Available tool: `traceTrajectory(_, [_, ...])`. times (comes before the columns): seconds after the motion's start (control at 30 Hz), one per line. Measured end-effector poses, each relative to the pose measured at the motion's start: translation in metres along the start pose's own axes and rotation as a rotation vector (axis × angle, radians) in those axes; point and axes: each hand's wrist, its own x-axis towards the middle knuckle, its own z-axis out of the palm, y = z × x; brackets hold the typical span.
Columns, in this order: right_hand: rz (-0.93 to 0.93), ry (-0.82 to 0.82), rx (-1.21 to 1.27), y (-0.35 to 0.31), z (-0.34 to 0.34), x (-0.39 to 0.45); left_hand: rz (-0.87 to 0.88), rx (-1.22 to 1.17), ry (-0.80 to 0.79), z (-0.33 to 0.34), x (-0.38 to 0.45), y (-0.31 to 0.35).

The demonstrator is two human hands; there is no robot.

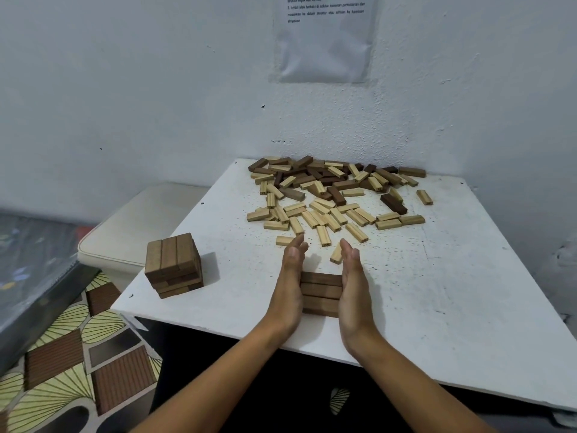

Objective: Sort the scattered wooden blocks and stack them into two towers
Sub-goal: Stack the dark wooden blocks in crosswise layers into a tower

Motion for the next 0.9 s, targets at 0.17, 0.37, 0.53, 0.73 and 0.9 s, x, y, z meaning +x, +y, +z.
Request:
traceTrajectory(0.17, [-0.143, -0.039, -0.343, -0.01, -0.03, 0.011, 0.138, 0.319, -0.095, -0.026, 0.003, 0.008])
traceTrajectory(0.37, [-0.14, -0.509, -0.92, -0.025, -0.075, 0.023, 0.197, 0.768, -0.363, -0.066, 0.009, 0.014])
traceTrajectory(0.53, [-0.147, -0.534, -1.025, -0.02, -0.072, 0.022, 0.186, 0.834, -0.405, -0.064, 0.013, 0.011])
traceTrajectory(0.73, [-0.181, -0.489, -0.982, -0.015, -0.073, 0.023, 0.198, 0.802, -0.379, -0.063, 0.013, 0.008])
traceTrajectory(0.9, [-0.192, -0.478, -0.922, -0.013, -0.074, 0.026, 0.193, 0.765, -0.35, -0.059, 0.014, 0.011])
